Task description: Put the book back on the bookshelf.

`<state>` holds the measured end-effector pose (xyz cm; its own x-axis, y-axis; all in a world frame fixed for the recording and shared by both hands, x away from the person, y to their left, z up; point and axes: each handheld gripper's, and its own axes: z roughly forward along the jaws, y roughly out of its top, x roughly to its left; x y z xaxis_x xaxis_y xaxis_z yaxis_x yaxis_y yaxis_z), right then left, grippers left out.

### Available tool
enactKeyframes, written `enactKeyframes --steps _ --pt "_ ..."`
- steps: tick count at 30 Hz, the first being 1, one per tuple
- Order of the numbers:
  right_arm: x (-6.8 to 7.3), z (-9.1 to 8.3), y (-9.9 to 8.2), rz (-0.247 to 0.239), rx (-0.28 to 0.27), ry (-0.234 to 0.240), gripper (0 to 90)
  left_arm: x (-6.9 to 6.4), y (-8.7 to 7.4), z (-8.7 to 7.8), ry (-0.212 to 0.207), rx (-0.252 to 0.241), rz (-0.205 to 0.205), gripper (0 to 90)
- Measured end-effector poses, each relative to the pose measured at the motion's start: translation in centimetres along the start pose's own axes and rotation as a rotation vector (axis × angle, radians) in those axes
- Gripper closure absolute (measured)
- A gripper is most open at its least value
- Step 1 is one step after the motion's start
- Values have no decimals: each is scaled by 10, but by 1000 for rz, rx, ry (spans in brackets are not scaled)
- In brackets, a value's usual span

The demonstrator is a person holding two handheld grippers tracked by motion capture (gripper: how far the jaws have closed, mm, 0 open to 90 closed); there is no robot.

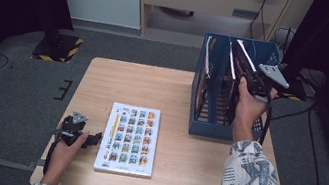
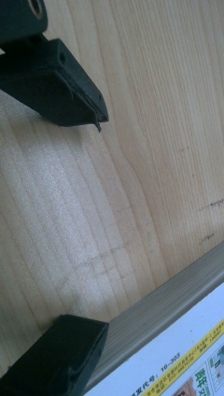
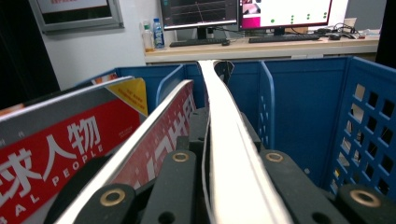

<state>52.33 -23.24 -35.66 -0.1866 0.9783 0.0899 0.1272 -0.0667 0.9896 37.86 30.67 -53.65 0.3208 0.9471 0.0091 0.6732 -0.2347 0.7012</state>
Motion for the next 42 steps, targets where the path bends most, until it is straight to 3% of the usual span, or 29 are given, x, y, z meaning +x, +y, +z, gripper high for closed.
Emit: enactKeyframes --steps 14,26,42 --pt "-5 7 -12 11 6 -20 823 0 0 0 0 0 0 14" --pt "-1 10 -16 -11 9 -22 816 0 0 0 0 0 0 13" --pt "3 7 -20 -55 35 28 781 0 0 0 0 0 0 13"
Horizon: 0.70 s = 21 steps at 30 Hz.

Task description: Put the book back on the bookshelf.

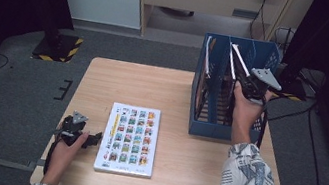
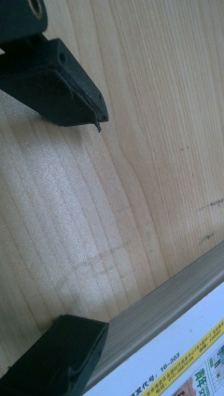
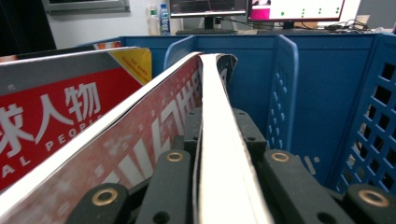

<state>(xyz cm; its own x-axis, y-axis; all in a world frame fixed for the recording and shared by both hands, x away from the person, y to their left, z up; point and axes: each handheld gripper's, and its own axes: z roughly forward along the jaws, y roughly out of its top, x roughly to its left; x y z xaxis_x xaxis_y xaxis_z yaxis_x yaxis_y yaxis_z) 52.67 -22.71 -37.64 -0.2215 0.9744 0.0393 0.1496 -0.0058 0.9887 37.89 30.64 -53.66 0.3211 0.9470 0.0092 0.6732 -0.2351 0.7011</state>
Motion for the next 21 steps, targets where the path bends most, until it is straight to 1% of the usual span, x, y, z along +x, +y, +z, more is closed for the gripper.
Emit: enactKeyframes --steps 3,5,9,12,15,17,19,21 --pt "1 -1 -2 2 8 15 778 0 0 0 0 0 0 13" --pt "2 -1 -3 -14 11 22 802 0 0 0 0 0 0 13" --pt "3 -1 -3 -25 12 20 826 0 0 0 0 0 0 13" --pt "4 0 -2 -23 5 -9 828 0 0 0 0 1 0 13" --pt "3 1 -2 -5 -9 -51 829 0 0 0 0 0 0 13" --pt "2 2 -2 16 -32 -63 829 0 0 0 0 0 0 13" --pt "2 4 -1 28 -49 -67 829 0 0 0 0 0 0 13" --pt "3 7 -1 17 -42 -68 828 0 0 0 -1 0 1 13"
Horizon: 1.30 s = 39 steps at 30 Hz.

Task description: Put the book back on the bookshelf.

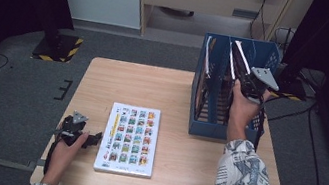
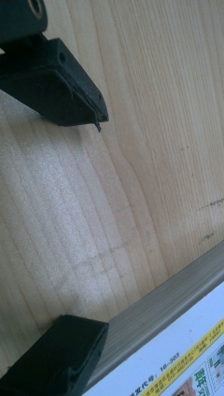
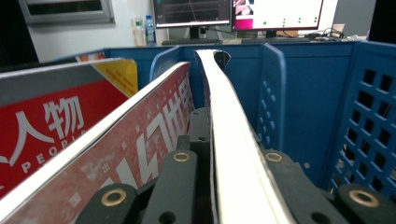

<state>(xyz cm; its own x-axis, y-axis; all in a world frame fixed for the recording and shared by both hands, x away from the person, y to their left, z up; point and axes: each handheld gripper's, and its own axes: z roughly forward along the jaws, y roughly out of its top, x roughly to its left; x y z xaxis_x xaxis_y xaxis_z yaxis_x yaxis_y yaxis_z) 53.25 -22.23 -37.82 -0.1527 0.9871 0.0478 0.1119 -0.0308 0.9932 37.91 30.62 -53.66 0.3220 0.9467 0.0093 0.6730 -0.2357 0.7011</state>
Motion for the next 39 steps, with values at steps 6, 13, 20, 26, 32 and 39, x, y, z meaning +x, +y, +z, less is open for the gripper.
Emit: enactKeyframes --steps 6,13,20,26,32,39 --pt "0 3 -7 8 1 -6 826 0 0 0 -1 0 0 13" --pt "4 2 -7 2 7 21 790 0 0 0 -1 0 1 13" --pt "5 -5 -8 -28 14 6 671 0 0 0 -2 1 1 13" --pt "7 -19 -10 -45 30 9 602 -1 0 0 1 0 -2 13" --pt "10 -34 -17 -74 60 17 567 -1 0 0 1 0 -1 13" --pt "3 -51 -30 -60 84 38 520 -1 0 0 3 1 -3 13"
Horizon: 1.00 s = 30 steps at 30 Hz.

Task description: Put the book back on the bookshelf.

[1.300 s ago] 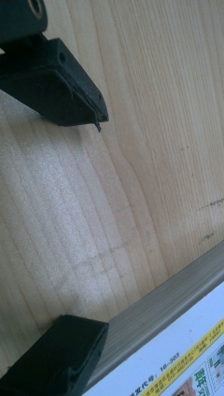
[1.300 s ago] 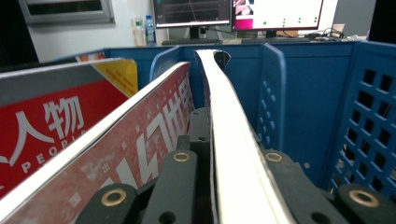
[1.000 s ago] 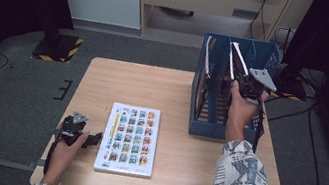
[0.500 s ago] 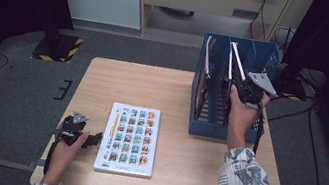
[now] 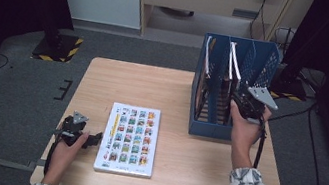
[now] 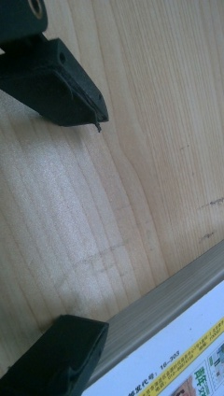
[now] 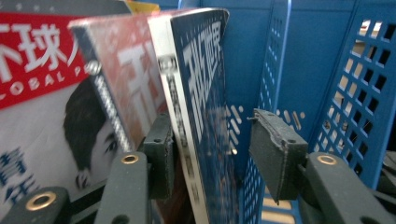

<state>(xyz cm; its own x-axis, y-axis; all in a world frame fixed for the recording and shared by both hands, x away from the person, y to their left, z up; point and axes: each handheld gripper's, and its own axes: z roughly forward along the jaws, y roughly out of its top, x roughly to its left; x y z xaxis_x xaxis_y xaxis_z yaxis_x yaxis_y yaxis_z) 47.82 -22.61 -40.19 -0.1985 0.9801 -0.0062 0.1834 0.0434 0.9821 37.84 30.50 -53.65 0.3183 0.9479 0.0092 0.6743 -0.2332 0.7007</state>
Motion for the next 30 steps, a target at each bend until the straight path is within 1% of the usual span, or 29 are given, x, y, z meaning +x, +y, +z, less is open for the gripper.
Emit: enactKeyframes --steps 3,8,11,15,20,23,24,25,28,30 --pt "-2 -6 -5 10 15 19 497 0 0 0 1 -1 -1 13" --pt "-2 -14 -10 8 22 41 479 0 0 0 1 -1 -2 13" --pt "-2 -18 -13 17 23 57 461 0 0 0 1 -1 -1 13" --pt "0 -24 -15 18 23 74 433 0 0 0 1 0 -1 13" --pt "6 -30 -15 7 30 112 387 0 0 0 1 1 0 11" --pt "11 -34 -18 -19 47 138 340 0 0 0 1 1 -1 11" --pt "13 -36 -18 -21 44 144 329 -1 0 0 1 1 -1 11" --pt "14 -37 -20 -17 43 154 314 -1 0 0 1 1 -1 11" --pt "17 -42 -24 7 49 205 265 -1 0 0 -3 1 2 10" --pt "21 -46 -27 -4 61 226 233 -2 0 0 -7 3 -1 7"
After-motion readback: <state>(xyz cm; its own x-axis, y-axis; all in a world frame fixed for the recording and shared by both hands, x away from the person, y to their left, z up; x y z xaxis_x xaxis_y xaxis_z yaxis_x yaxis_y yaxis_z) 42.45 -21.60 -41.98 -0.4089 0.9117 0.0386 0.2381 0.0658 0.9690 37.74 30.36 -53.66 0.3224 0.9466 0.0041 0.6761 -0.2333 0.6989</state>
